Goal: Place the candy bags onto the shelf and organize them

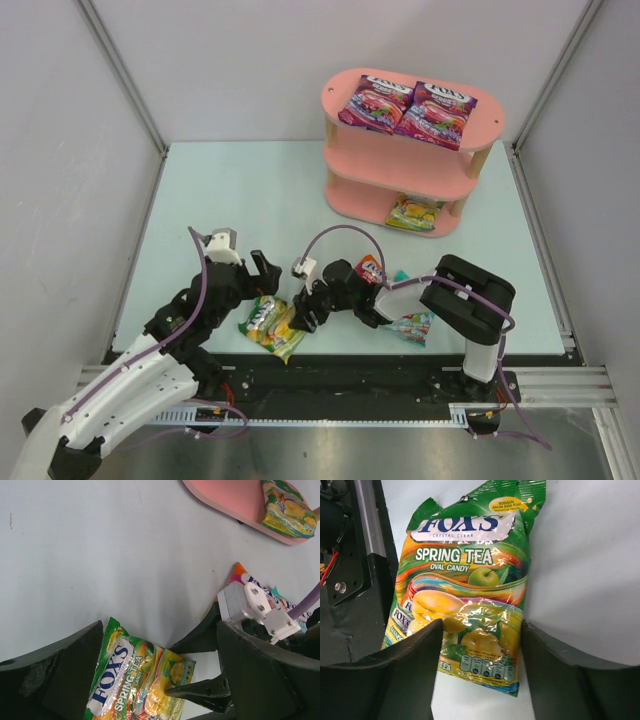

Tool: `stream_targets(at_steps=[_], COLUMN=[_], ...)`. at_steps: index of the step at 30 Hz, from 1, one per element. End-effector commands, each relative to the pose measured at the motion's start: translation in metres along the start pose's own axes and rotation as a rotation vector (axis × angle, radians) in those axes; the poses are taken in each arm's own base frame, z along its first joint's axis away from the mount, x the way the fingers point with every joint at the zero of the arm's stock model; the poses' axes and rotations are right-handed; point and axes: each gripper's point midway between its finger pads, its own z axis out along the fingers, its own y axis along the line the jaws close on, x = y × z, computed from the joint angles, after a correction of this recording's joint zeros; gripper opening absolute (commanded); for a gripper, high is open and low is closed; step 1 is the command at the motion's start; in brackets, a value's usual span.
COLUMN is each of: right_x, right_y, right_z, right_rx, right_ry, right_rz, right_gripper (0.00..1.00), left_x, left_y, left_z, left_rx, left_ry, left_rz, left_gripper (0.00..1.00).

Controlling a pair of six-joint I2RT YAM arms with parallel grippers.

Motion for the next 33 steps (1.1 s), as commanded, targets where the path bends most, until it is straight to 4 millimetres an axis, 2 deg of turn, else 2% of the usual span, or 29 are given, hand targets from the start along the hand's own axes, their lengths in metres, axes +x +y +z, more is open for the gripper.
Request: stream_targets(at_steps=[1,3,4,6,7,8,11,14,15,18,19,21,23,25,26,33], right_x=[0.012,0.012,0.012,0.009,0.008,0.005,-0.001,-0.022,-0.038,-0.059,-0.074,-0.089,-0.104,-0.109,-0.112,-0.112], right_y=[0.002,0.003,0.002,0.002,0.002,0.002,-0.004,-0.005,-0.005,-0.013,-0.019,-0.032,-0.057,-0.071,-0.088,-0.148], right_z=[0.007,0.008,0.009,0.009,0.008,0.008,0.003,-0.008,-0.016,-0.032,-0.043,-0.056,-0.075,-0.088,-0.098,-0.141], right_rx=[-0.003,-0.01,-0.009,-0.016,-0.017,-0.02,-0.004,0.035,0.049,0.093,0.118,0.169,0.288,0.392,0.484,0.67], right_ry=[0.039,0.037,0.034,0.025,0.02,0.013,0.002,-0.043,-0.079,-0.124,-0.161,-0.201,-0.248,-0.26,-0.279,-0.366], right_rz=[-0.007,-0.005,0.003,0.01,0.016,0.019,0.032,0.011,0.0,-0.006,-0.001,0.009,0.012,-0.017,-0.009,0.099], right_gripper=[0.53,0.42,0.31,0.2,0.06,0.0,0.0,0.0,0.0,0.0,0.0,0.0,0.0,0.0,0.0,0.0], left_x=[-0.005,-0.005,-0.004,-0.003,-0.002,-0.002,-0.003,-0.005,-0.007,-0.014,-0.017,-0.021,-0.024,-0.026,-0.029,-0.033], left_y=[0.005,0.005,0.006,0.007,0.007,0.008,0.009,0.01,0.01,0.007,0.006,0.007,0.008,0.01,0.01,0.011], left_z=[0.0,0.0,0.0,0.0,0.0,-0.001,-0.002,-0.002,-0.003,-0.006,-0.007,-0.01,-0.012,-0.014,-0.017,-0.022], left_rx=[-0.02,-0.02,-0.022,-0.02,-0.021,-0.022,-0.024,-0.032,-0.034,-0.014,-0.01,-0.006,-0.01,-0.016,-0.013,0.003], left_ry=[-0.018,-0.018,-0.018,-0.016,-0.015,-0.016,-0.018,-0.026,-0.033,-0.064,-0.078,-0.098,-0.109,-0.116,-0.131,-0.162], left_rz=[0.009,0.009,0.009,0.008,0.01,0.008,0.008,0.008,0.004,-0.009,-0.013,-0.017,-0.018,-0.02,-0.027,-0.036], left_gripper=[1.0,1.0,1.0,1.0,1.0,1.0,1.0,1.0,1.0,1.0,1.0,1.0,1.0,1.0,1.0,1.0])
